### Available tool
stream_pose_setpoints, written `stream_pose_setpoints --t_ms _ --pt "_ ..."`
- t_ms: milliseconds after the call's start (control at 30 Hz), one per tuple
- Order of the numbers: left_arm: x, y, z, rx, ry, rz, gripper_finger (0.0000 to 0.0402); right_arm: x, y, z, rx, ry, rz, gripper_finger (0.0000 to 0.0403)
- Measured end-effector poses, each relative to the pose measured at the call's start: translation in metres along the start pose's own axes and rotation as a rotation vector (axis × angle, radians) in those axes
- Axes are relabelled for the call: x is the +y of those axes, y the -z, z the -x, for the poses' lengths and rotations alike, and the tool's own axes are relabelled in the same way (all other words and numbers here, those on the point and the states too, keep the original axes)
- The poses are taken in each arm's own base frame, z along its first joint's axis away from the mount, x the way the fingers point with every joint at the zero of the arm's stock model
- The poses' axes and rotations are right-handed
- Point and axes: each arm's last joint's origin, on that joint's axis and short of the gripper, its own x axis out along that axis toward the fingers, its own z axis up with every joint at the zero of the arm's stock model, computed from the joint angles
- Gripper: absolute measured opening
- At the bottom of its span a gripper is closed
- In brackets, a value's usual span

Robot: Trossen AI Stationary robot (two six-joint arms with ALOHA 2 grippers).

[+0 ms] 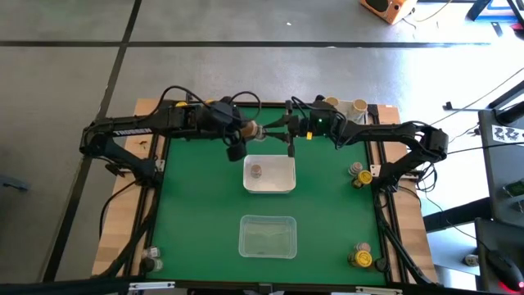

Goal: Sort spices by type
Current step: Put the gold seasoning bottle into the top white bin

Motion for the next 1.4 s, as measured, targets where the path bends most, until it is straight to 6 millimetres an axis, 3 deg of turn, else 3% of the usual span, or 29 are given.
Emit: stream_pose_setpoints --t_ms 233,500,633,767,1033,1233,1400 --pt "0.004 -0.003 -0.004 -0.057 -0.013 0.001 0.0280 -0.003 -0.007 0.008 0.031 0.063 0.007 0.0095" --pt "0.011 0.011 -0.033 -0.100 -0.058 0.025 0.0280 0.002 -0.049 0.068 0.229 0.320 0.054 0.0095" --pt "0.013 0.015 -0.064 -0.080 -0.075 0.026 0.0280 0.006 -0.060 0.096 0.317 0.446 0.054 0.0095" --pt "0.009 0.025 -0.109 -0.037 -0.026 0.002 0.0280 0.011 -0.066 0.115 0.369 0.489 0.048 0.0095" --pt "0.001 0.022 -0.180 -0.021 0.081 -0.015 0.0280 0.015 -0.061 0.120 0.436 0.468 0.011 0.0095" --pt "-0.007 0.012 -0.208 -0.034 0.163 -0.017 0.0280 0.015 -0.056 0.117 0.440 0.466 0.011 0.0095" --pt "-0.016 0.020 -0.230 -0.006 0.241 -0.011 0.0280 0.015 -0.052 0.114 0.460 0.458 0.008 0.0095"
